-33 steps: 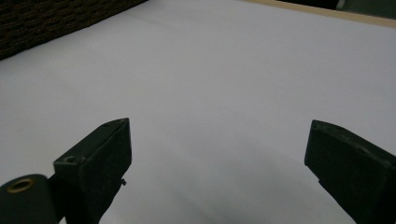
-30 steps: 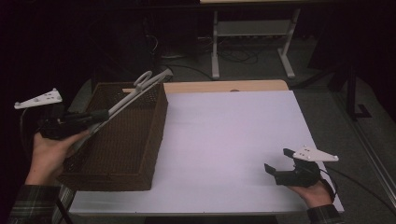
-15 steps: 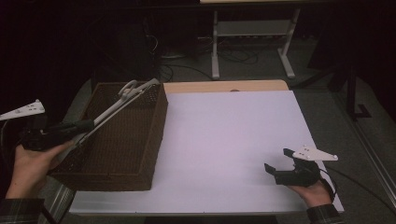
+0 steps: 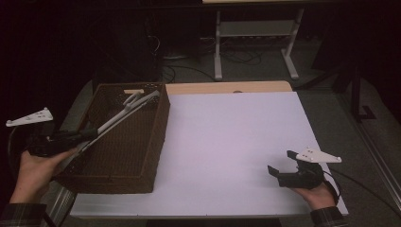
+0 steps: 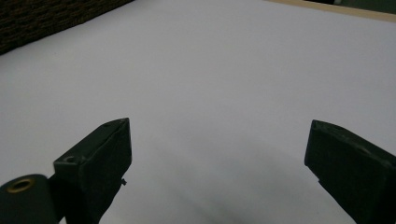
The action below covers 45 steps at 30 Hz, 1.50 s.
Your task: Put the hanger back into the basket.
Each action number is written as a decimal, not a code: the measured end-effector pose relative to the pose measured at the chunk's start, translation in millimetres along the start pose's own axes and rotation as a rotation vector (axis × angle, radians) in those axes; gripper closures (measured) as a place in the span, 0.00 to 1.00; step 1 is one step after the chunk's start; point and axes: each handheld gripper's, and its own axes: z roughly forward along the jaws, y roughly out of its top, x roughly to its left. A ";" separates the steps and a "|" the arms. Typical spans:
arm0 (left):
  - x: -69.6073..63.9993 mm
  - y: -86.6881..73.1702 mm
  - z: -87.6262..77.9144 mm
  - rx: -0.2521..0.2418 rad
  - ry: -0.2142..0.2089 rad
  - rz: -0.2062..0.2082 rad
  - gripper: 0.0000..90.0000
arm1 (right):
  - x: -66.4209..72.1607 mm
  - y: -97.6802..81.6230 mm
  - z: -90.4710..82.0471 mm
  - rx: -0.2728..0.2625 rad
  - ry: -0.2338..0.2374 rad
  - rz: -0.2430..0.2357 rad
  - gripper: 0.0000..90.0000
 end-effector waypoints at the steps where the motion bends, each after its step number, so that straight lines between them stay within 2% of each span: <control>1: 1.6 -1.0 2.9 0.008 0.000 -0.003 0.92 | -0.1 0.0 0.1 0.000 -0.001 -0.001 0.08; 16: 23.7 -8.6 30.5 0.090 -0.018 -0.020 0.92 | -0.5 -0.4 -0.1 0.002 -0.002 0.002 0.08; 20: 29.6 -12.8 28.4 0.083 -0.025 -0.031 0.92 | -0.5 -0.4 -0.2 0.001 -0.002 0.000 0.08; 29: 40.5 -28.2 27.0 0.140 0.011 -0.054 0.90 | -0.2 -0.4 0.0 0.003 -0.002 0.002 0.08; 35: 40.4 -33.5 27.9 0.175 0.040 -0.045 0.89 | -0.3 -0.4 -0.3 0.002 -0.002 0.000 0.08; 45: 39.6 -35.1 29.3 0.192 0.041 -0.030 0.88 | -0.3 -0.5 -0.4 0.002 -0.001 -0.002 0.08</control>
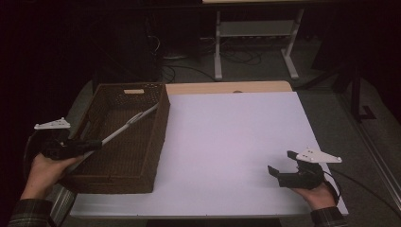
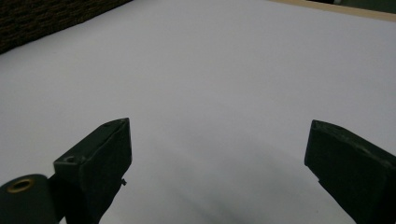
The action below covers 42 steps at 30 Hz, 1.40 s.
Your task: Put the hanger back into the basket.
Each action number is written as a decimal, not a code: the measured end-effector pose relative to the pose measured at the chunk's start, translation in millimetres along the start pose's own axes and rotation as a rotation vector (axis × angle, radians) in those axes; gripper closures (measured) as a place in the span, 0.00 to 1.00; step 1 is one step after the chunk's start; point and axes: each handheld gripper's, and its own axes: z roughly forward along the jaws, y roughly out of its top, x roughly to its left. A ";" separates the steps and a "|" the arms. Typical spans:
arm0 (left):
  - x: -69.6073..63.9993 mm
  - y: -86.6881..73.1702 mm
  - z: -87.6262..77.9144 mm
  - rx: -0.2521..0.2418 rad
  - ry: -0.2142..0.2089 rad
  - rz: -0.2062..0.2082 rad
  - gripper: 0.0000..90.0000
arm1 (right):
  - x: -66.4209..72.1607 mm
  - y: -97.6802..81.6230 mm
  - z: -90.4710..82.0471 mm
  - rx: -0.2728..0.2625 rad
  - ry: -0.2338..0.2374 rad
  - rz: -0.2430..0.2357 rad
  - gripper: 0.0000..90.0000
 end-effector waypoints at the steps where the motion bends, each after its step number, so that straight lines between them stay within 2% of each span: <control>1: -0.2 -0.1 0.5 0.004 0.000 0.002 0.88 | 0.0 0.0 0.0 0.000 0.000 0.001 0.08; 4: -0.8 -0.1 1.0 0.013 0.010 0.007 0.88 | 0.0 -0.2 -0.2 0.000 0.001 0.000 0.08; 14: 2.8 -2.4 -2.9 -0.021 0.014 -0.009 0.85 | 0.0 -0.1 -0.2 -0.001 0.000 0.002 0.08; 20: -0.9 0.0 -1.3 -0.037 0.040 0.017 0.66 | 1.2 0.5 -0.2 -0.003 0.003 0.002 0.08; 23: -5.5 3.6 1.1 -0.046 0.040 0.034 0.57 | 1.8 1.1 0.2 -0.003 0.004 -0.001 0.08; 27: -16.4 11.0 4.5 -0.061 0.032 0.062 0.47 | 2.3 1.2 -0.3 -0.005 0.003 -0.002 0.08; 30: -28.9 18.7 8.5 -0.071 0.044 0.089 0.36 | 1.9 1.1 -0.4 -0.007 0.003 -0.002 0.08; 36: -54.8 35.7 19.4 -0.098 0.046 0.108 0.17 | 2.6 1.4 -0.1 -0.007 0.009 -0.005 0.08; 42: -78.7 48.1 30.9 -0.119 0.027 0.142 0.11 | 2.3 2.7 -1.3 -0.009 0.017 -0.009 0.08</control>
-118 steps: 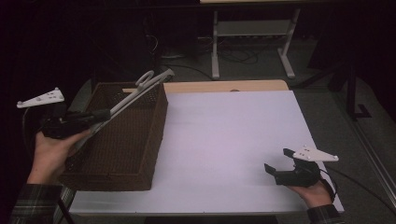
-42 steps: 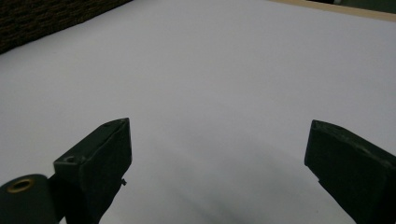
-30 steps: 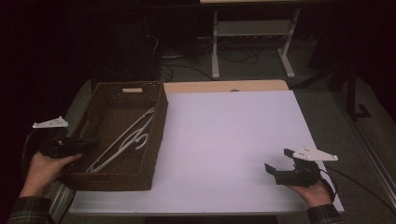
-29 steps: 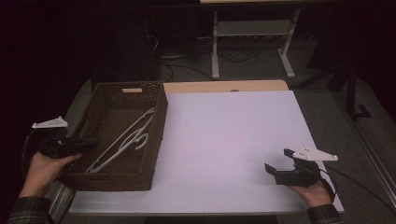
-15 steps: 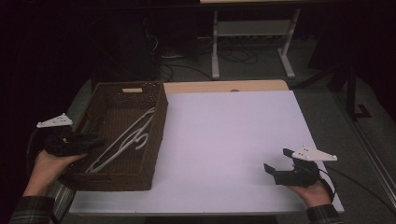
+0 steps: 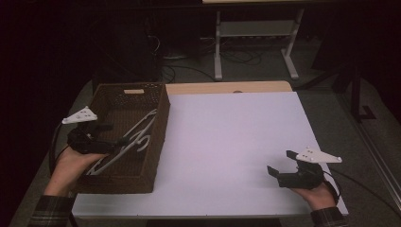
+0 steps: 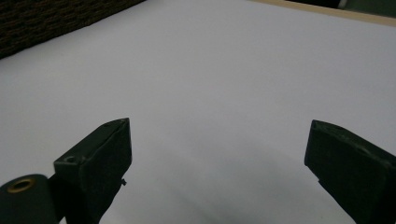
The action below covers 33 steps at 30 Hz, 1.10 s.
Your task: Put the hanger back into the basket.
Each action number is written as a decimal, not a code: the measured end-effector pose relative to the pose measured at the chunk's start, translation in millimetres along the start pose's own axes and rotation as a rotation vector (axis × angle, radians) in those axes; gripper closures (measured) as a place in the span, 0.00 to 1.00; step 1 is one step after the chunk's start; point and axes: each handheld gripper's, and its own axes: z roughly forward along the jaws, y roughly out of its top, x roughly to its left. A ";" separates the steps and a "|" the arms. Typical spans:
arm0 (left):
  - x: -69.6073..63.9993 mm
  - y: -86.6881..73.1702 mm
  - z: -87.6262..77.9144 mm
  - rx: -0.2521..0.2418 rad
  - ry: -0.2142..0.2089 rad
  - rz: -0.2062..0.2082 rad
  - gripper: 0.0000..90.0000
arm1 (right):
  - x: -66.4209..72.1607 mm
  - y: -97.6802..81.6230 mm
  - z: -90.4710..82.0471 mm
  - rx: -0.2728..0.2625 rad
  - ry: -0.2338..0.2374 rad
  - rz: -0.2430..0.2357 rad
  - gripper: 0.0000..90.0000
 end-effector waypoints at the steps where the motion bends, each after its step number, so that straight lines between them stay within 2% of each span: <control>1: -3.9 2.1 2.2 -0.004 -0.008 0.004 0.11 | 0.0 1.0 -0.3 -0.003 0.001 -0.007 0.08; 7: -27.8 14.3 17.0 -0.022 -0.037 0.042 0.11 | 1.6 11.4 -3.2 -0.028 0.002 -0.032 0.06; 11: -42.9 20.5 27.3 -0.047 -0.062 0.061 0.10 | 2.4 17.5 -3.9 -0.037 0.022 -0.051 0.05; 13: -50.1 22.5 32.3 -0.062 -0.076 0.061 0.10 | 2.0 19.7 -3.9 -0.047 0.030 -0.045 0.04; 22: -80.7 26.5 58.6 -0.095 -0.130 0.083 0.10 | 0.0 24.9 0.5 -0.051 0.037 -0.067 0.04; 23: -80.7 26.5 58.6 -0.095 -0.130 0.083 0.10 | 0.1 25.4 1.2 -0.048 0.038 -0.069 0.04; 24: -87.1 27.2 64.3 -0.101 -0.140 0.088 0.10 | 0.2 25.8 2.2 -0.049 0.040 -0.073 0.04; 33: -114.2 28.3 93.6 -0.117 -0.200 0.099 0.10 | 1.9 26.7 4.7 -0.044 0.049 -0.087 0.04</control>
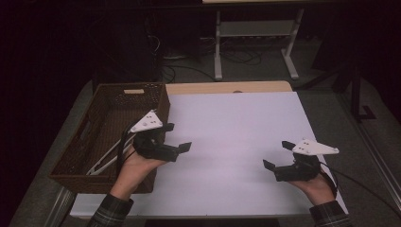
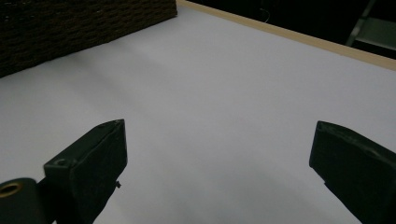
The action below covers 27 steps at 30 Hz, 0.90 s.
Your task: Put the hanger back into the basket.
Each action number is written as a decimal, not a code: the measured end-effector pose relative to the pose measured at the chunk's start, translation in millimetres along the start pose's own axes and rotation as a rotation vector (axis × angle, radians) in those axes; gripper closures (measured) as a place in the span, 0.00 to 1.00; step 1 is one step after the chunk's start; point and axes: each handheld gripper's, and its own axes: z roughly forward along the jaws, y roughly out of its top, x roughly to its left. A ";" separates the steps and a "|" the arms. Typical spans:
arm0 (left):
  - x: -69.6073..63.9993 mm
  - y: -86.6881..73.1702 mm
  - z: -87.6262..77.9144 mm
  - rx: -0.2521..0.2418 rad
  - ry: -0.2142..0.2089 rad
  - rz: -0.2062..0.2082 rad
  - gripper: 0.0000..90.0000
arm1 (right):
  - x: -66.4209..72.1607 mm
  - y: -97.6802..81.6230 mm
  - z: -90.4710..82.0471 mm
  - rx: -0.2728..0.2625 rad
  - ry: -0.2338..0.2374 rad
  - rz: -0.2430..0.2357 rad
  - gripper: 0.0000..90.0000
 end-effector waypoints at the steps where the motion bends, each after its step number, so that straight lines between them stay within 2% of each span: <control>1: -2.4 -0.7 4.3 0.003 -0.007 0.006 0.10 | 0.1 0.0 0.0 0.001 0.000 -0.001 0.04; 8: -12.3 -13.1 30.8 0.007 -0.040 0.019 0.09 | 0.8 -0.4 0.3 0.004 0.002 -0.008 0.04; 14: -11.0 -30.7 47.4 0.026 -0.022 0.028 0.09 | 1.4 -0.9 0.2 0.004 0.000 -0.014 0.04; 18: -5.6 -40.6 51.9 0.037 0.002 0.040 0.09 | 1.6 -1.7 0.2 0.008 -0.001 -0.016 0.04; 22: 1.2 -47.0 52.0 0.043 0.018 0.026 0.08 | 1.9 -2.2 0.0 0.012 -0.002 -0.018 0.04; 27: -0.3 -48.3 53.5 0.054 0.018 0.036 0.08 | 2.1 -2.8 -0.3 0.013 -0.001 -0.017 0.04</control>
